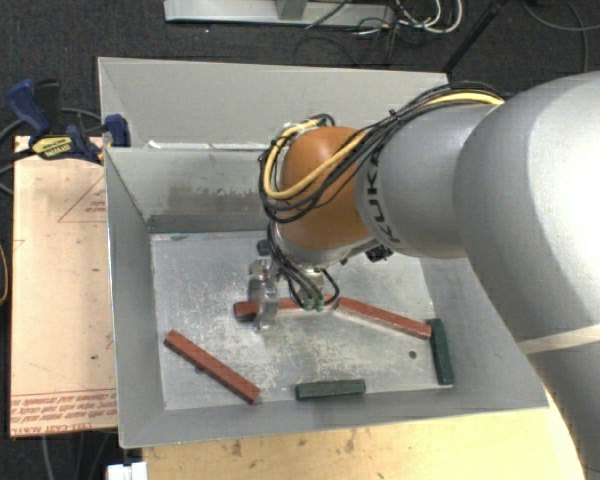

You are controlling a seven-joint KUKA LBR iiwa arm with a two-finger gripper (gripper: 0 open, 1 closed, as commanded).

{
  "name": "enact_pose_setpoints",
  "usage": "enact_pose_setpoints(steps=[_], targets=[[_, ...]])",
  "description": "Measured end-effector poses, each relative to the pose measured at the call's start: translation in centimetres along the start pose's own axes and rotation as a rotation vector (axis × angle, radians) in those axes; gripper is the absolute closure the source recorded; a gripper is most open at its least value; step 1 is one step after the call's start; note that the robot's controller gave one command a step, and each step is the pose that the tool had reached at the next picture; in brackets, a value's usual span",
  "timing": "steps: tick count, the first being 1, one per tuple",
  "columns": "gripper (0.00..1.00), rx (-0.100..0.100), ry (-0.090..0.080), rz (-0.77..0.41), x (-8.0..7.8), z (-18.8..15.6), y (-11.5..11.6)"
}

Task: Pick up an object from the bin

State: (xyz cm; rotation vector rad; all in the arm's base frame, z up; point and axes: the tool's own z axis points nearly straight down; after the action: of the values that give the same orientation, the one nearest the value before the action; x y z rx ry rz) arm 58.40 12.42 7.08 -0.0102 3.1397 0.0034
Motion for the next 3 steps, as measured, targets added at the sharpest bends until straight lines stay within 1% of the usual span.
enact_pose_setpoints(steps=[1,2,3], targets=[[1.0,0.0,-0.01,-0.026,-0.4,-13.7,-0.4],[0.0,0.0,-0.001,-0.026,-0.2,-13.1,-0.5],[0.0,0.002,0.008,-0.137,0.1,0.5,-3.9]])
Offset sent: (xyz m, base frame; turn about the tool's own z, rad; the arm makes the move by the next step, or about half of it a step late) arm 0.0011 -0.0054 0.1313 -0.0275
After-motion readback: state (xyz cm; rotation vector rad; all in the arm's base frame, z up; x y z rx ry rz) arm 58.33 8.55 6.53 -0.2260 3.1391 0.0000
